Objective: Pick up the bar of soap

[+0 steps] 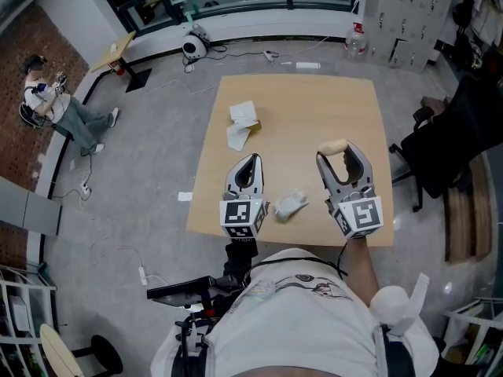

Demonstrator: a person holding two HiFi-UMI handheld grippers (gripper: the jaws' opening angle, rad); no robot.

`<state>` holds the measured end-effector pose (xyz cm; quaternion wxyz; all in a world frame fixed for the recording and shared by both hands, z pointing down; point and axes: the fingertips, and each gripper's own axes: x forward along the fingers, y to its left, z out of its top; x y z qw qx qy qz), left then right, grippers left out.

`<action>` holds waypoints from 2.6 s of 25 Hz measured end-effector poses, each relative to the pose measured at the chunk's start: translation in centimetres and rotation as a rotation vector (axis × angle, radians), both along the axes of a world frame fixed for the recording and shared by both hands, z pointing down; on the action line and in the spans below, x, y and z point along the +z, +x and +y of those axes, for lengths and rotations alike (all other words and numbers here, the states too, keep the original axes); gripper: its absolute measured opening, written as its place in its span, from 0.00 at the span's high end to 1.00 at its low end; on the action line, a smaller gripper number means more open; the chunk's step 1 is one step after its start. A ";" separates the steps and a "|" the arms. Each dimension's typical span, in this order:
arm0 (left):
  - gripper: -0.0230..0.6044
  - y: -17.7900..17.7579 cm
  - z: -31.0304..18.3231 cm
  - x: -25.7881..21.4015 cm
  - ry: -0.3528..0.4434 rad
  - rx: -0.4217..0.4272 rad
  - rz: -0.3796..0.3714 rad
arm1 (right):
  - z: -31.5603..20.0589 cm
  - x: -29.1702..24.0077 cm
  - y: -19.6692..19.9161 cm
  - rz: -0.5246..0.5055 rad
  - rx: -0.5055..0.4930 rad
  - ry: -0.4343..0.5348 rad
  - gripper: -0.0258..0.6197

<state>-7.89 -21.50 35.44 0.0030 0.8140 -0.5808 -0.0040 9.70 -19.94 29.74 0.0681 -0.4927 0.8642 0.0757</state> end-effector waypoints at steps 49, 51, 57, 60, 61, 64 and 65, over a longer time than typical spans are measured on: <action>0.96 -0.5 -2.6 0.8 -0.012 -0.013 0.010 | -2.6 0.4 -0.5 0.007 -0.003 0.003 0.55; 0.96 -0.5 -2.7 0.8 -0.014 -0.012 0.010 | -2.7 0.4 -0.5 0.006 -0.005 0.002 0.55; 0.96 -0.1 -2.8 0.7 -0.013 -0.005 0.007 | -2.8 0.4 -0.3 0.009 -0.006 0.002 0.55; 0.96 0.0 -2.6 0.7 -0.013 -0.006 0.007 | -2.6 0.3 -0.2 0.011 -0.010 0.003 0.55; 0.96 0.1 -2.6 0.6 -0.012 -0.006 0.006 | -2.6 0.3 -0.2 0.010 -0.012 0.005 0.55; 0.96 0.1 -2.7 0.4 -0.005 -0.004 0.004 | -2.6 0.1 -0.3 0.010 -0.016 0.011 0.55; 0.96 0.2 -2.7 0.3 -0.003 -0.002 0.003 | -2.6 0.2 -0.3 0.010 -0.016 0.012 0.55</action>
